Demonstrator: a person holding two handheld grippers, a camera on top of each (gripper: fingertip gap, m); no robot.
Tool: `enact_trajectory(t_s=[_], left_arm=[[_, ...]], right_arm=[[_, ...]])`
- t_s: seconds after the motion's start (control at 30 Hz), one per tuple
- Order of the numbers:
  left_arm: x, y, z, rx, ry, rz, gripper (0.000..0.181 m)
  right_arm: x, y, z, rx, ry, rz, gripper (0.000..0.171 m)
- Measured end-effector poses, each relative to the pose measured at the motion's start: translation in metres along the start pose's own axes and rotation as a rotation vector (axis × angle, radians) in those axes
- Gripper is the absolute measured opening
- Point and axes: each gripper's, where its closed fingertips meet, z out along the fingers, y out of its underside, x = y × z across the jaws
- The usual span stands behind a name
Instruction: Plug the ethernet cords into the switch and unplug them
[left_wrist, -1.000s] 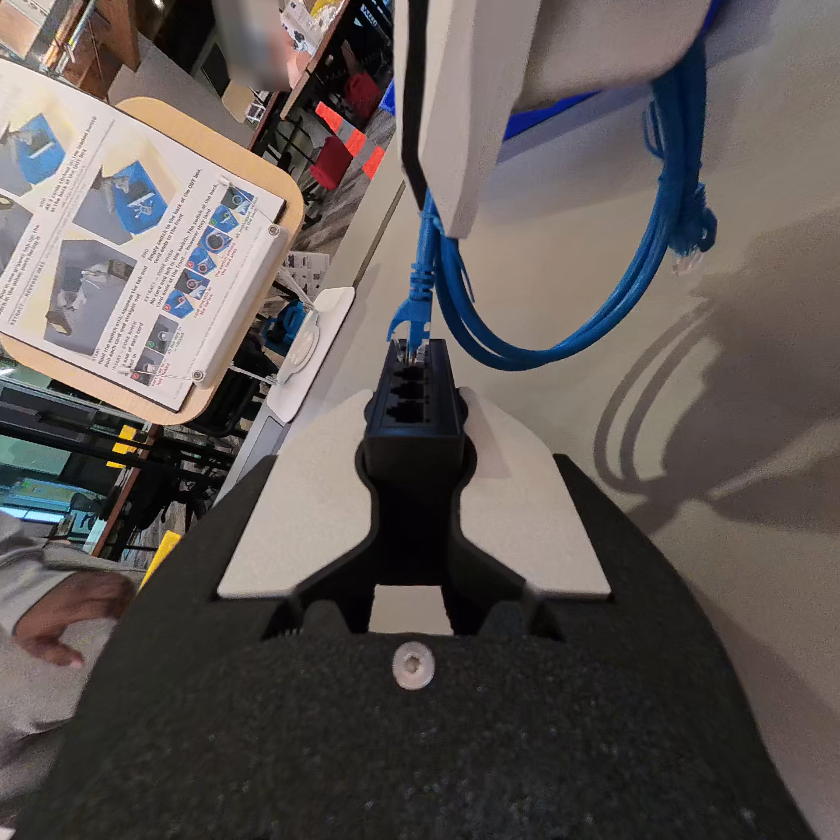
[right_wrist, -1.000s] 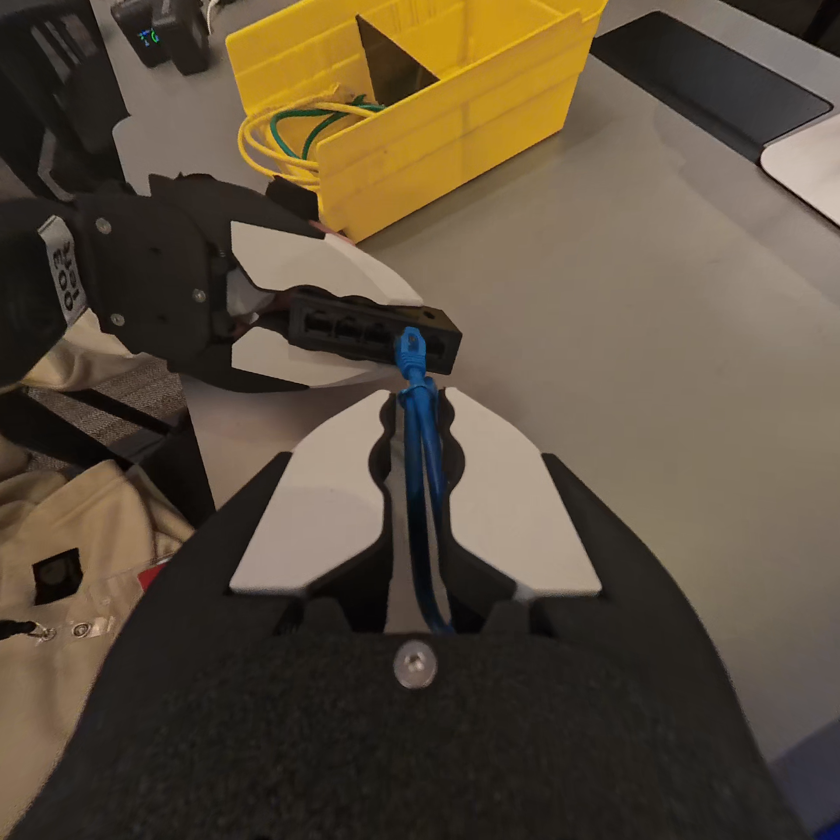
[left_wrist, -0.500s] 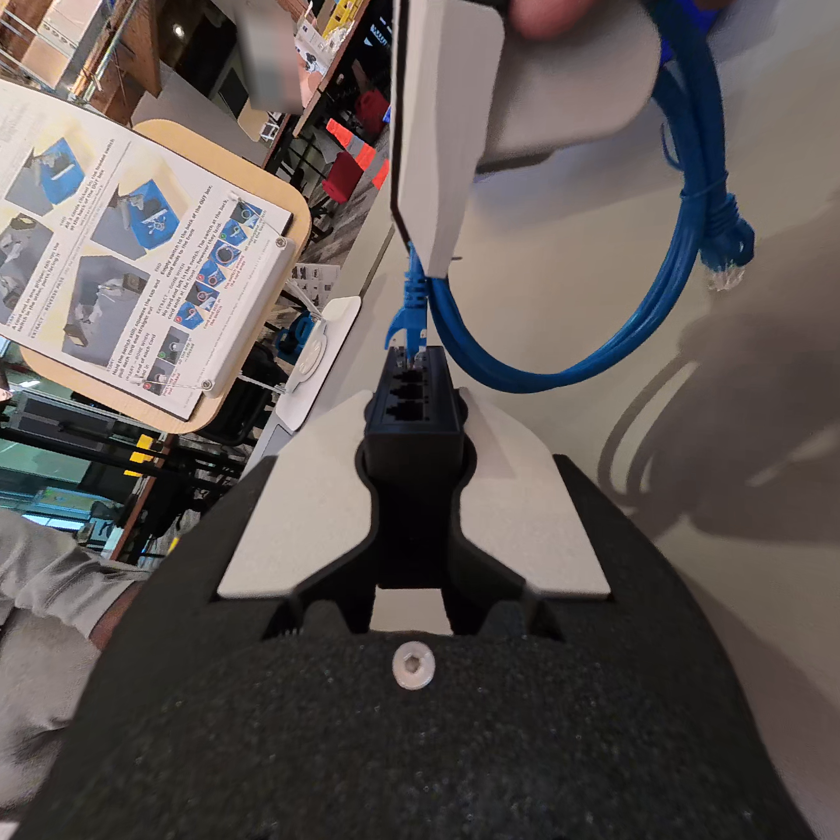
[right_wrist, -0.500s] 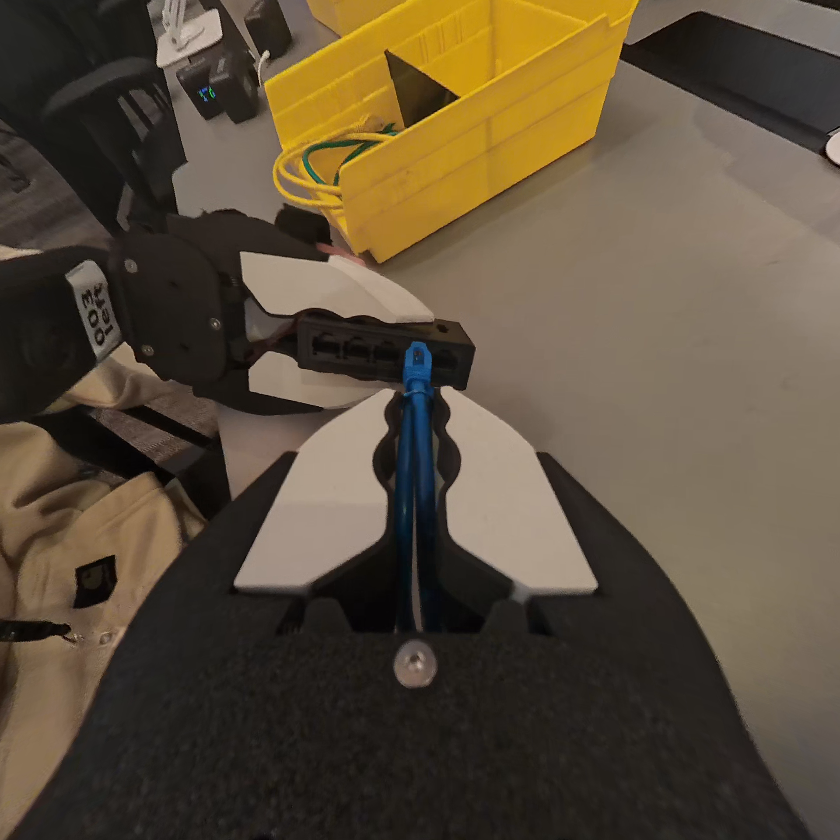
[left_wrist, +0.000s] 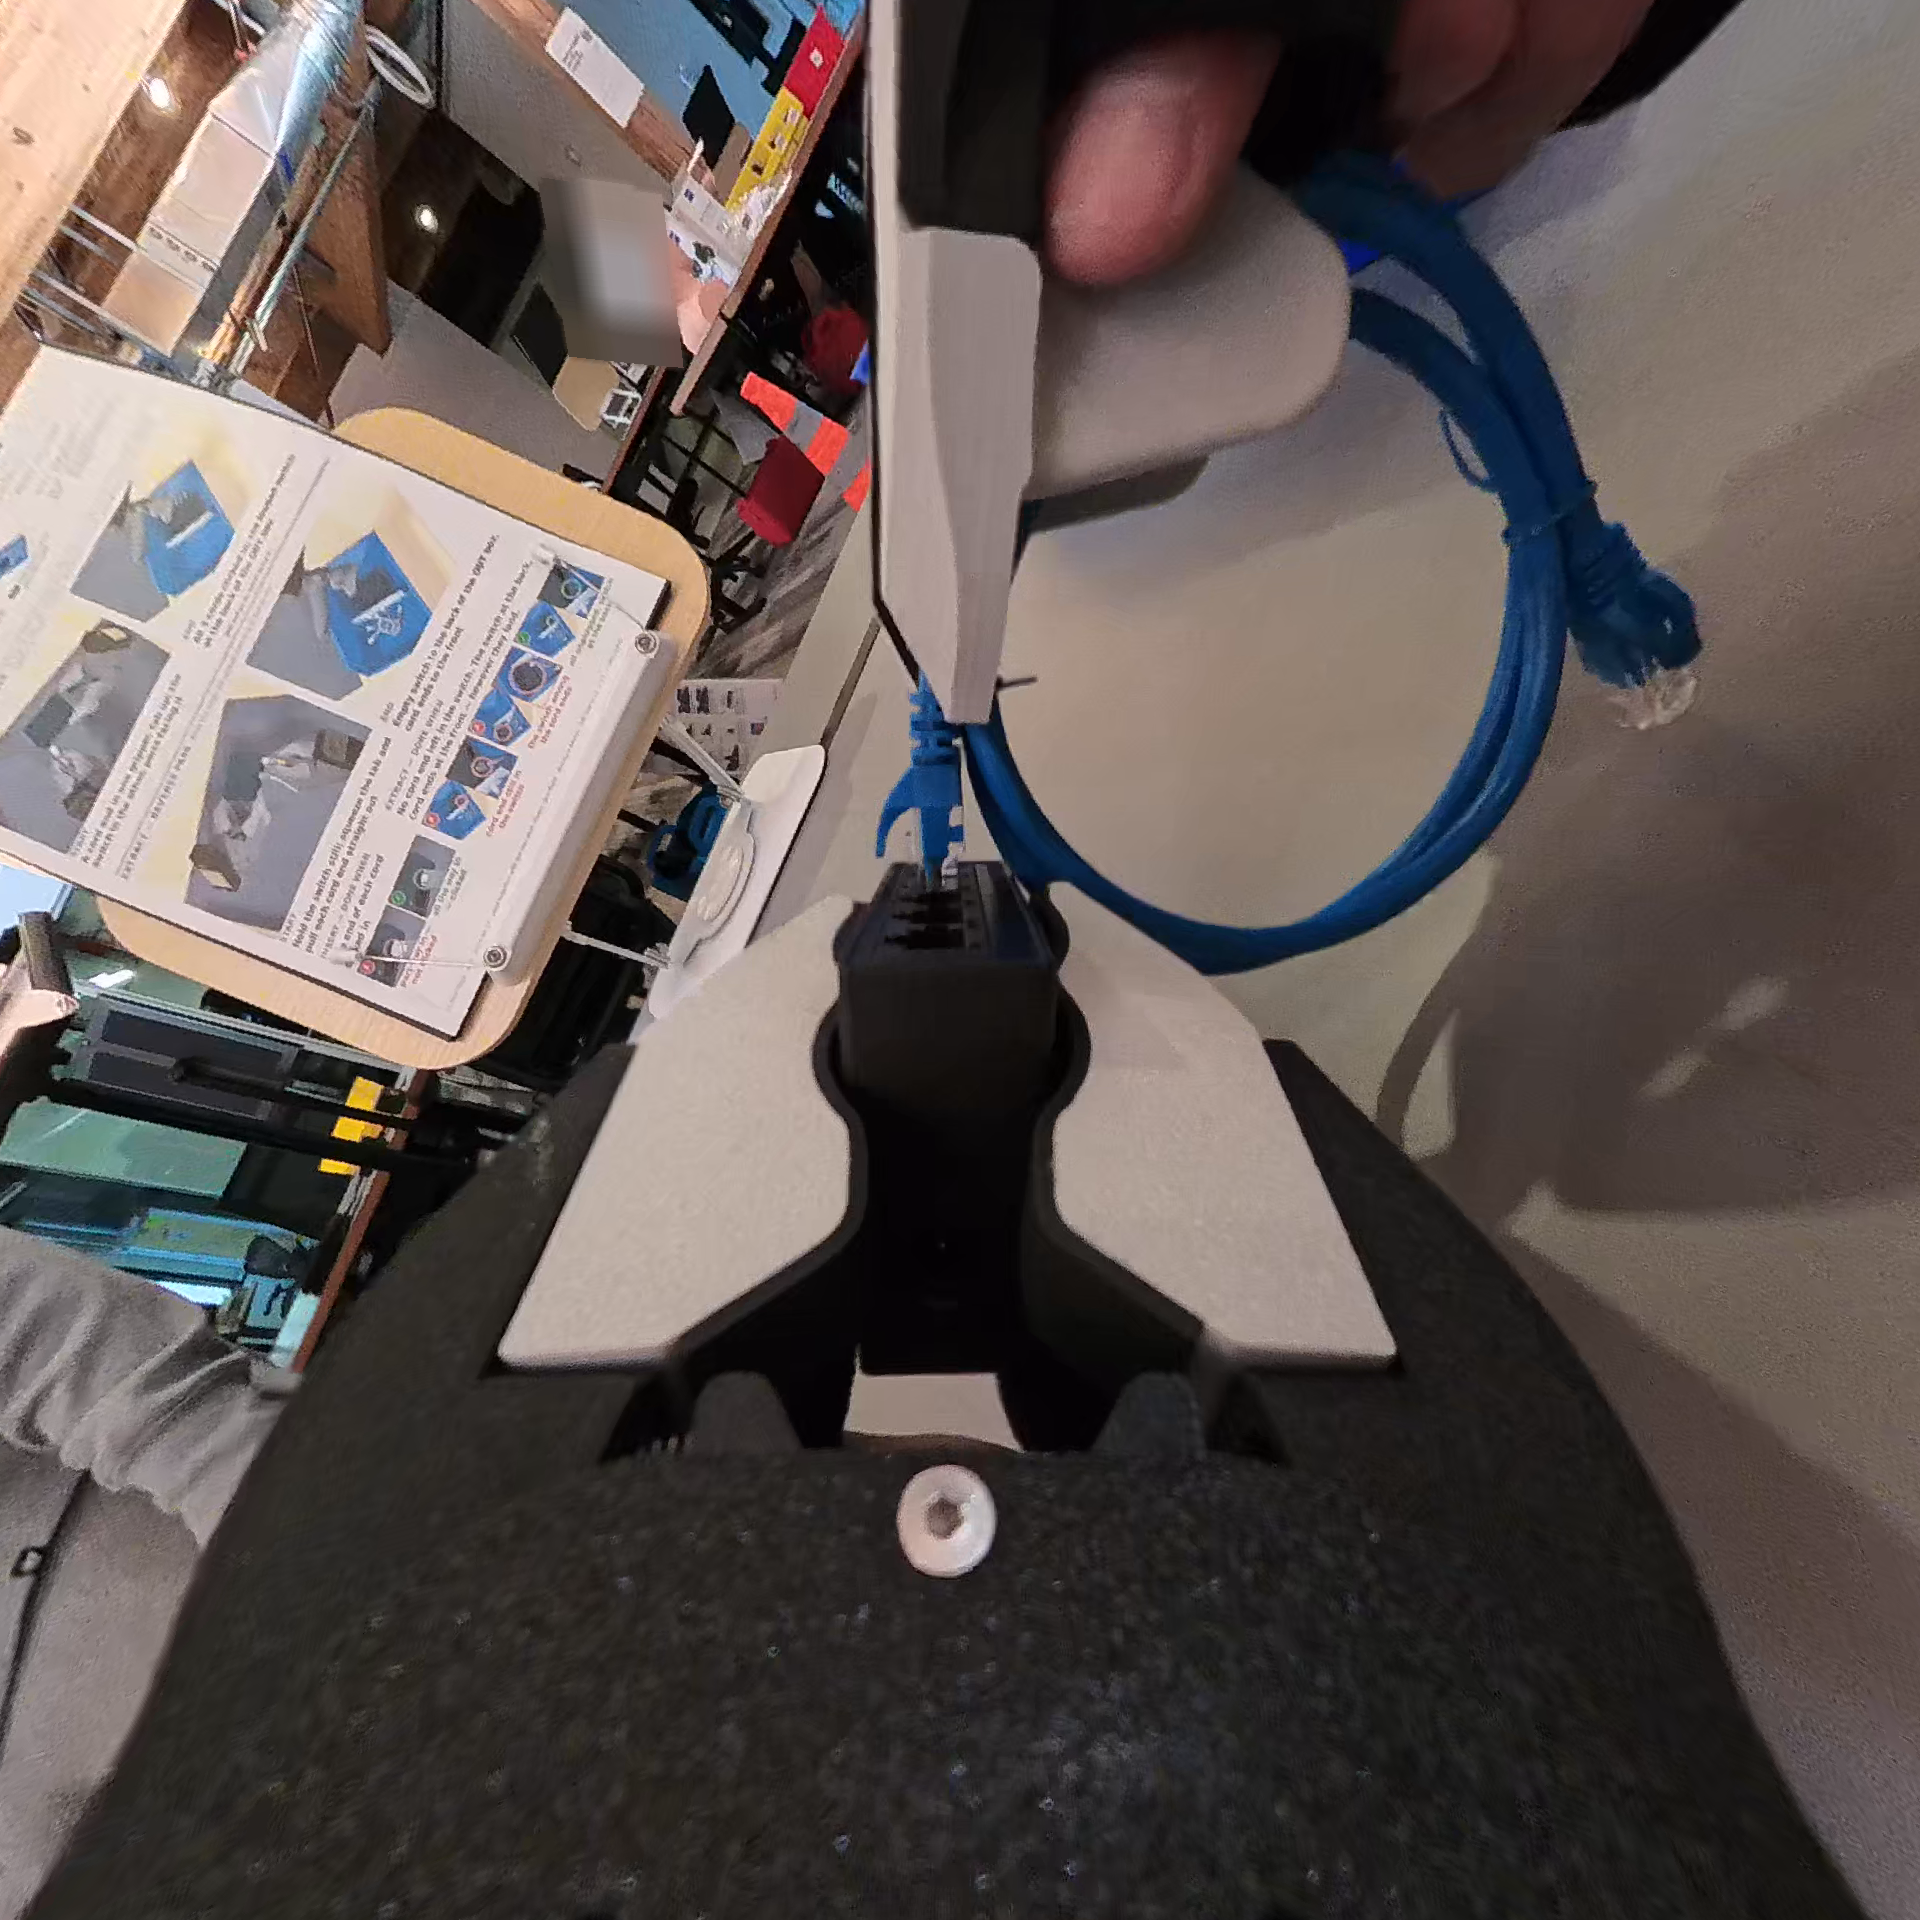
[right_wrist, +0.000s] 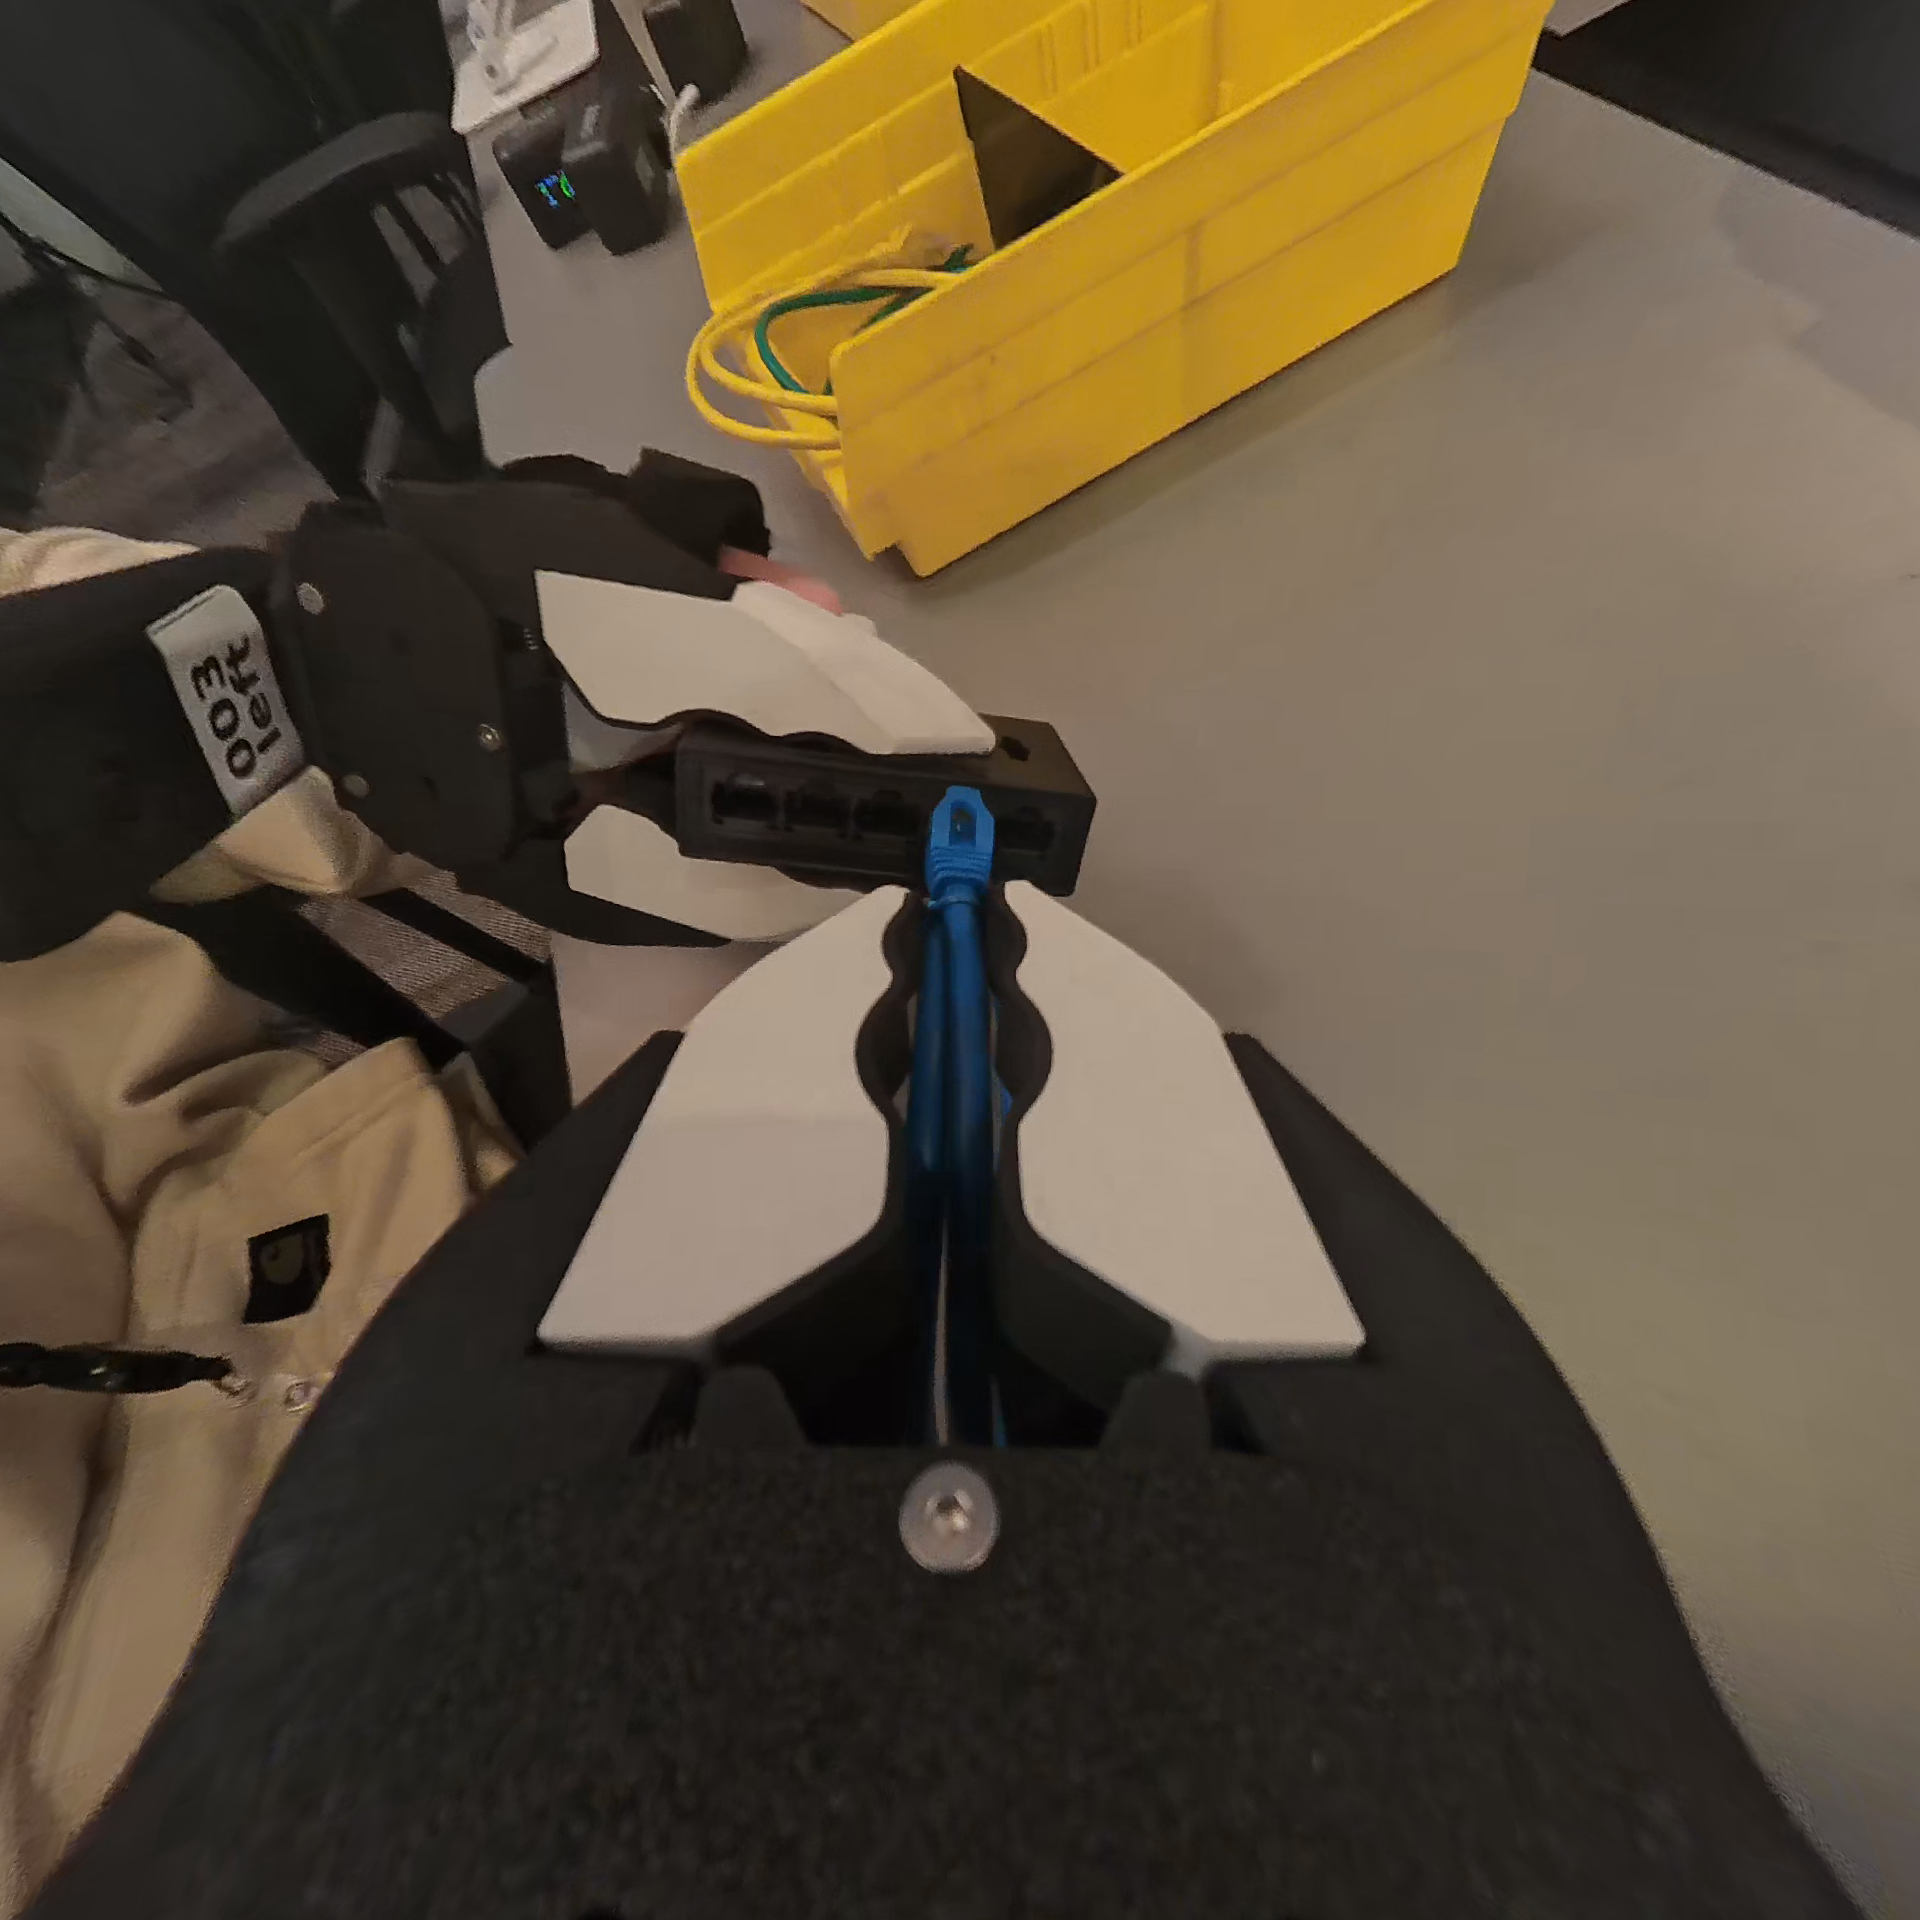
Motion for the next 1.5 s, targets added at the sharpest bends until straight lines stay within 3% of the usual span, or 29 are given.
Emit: enact_trajectory(t_s=[0.03,0.3,0.43,0.73,0.93,1.27,1.5], left_arm=[[0.001,-0.001,0.0,0.003,0.002,0.014,0.029],[-0.006,-0.006,-0.001,0.012,-0.036,0.075,0.03],[-0.01,-0.006,-0.001,-0.022,-0.074,0.086,0.029],[-0.011,0.008,0.005,-0.068,-0.098,0.051,0.03],[-0.004,0.019,0.011,-0.15,0.0,-0.031,0.031],[-0.004,0.003,0.005,-0.024,-0.039,0.077,0.028],[-0.002,0.004,0.012,-0.047,-0.013,0.045,0.029]], right_arm=[[0.0,0.001,0.0,0.009,-0.026,0.018,0.012],[-0.002,-0.011,-0.013,0.037,-0.085,0.048,0.023],[-0.002,-0.004,0.001,-0.021,-0.076,0.042,0.014],[0.002,-0.006,0.004,-0.053,0.076,-0.051,0.012],[0.007,-0.001,0.008,-0.127,0.17,-0.09,0.012],[0.003,0.001,0.008,-0.134,0.115,-0.081,0.012],[0.009,0.003,0.005,-0.144,0.11,-0.108,0.012]])
